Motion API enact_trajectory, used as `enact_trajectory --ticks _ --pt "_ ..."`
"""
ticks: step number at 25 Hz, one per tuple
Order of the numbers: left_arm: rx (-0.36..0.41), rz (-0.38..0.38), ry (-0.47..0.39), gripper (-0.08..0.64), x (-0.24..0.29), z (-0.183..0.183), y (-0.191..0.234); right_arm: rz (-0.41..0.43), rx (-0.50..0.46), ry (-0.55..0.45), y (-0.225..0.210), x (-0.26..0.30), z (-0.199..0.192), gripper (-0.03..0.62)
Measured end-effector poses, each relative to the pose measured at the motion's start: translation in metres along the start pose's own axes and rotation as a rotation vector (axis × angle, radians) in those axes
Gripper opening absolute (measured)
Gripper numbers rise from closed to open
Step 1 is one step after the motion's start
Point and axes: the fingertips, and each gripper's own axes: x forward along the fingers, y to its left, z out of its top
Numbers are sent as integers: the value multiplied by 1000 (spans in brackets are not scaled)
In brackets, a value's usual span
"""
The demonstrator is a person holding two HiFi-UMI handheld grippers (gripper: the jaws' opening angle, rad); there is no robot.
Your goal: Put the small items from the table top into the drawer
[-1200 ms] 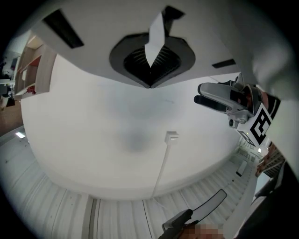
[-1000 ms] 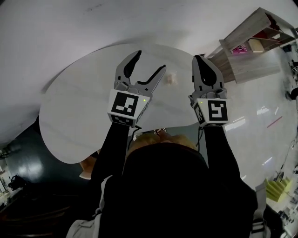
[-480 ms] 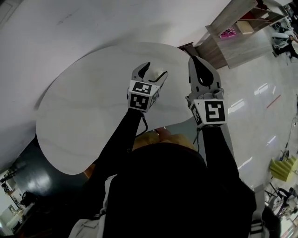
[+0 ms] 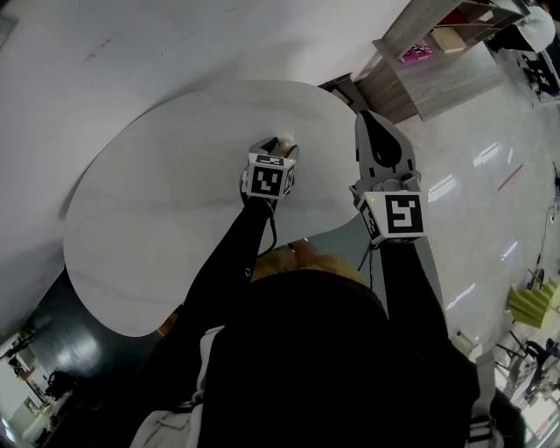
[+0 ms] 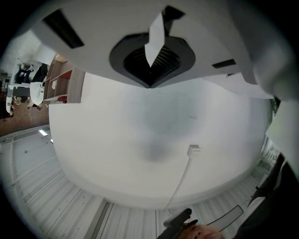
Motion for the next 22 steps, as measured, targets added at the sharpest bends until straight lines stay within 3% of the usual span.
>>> enact_trajectory --ticks 3,10,16,22 --pt "21 4 7 156 2 1 3 -1 1 2 -4 1 -2 26" --pt "37 25 -56 135 -18 18 7 29 5 -14 0 9 1 26" --pt "54 101 -187 135 -68 55 26 106 4 -65 20 32 18 26" --pt "93 227 -358 137 -147 101 55 210 -6 -132 56 56 45 26"
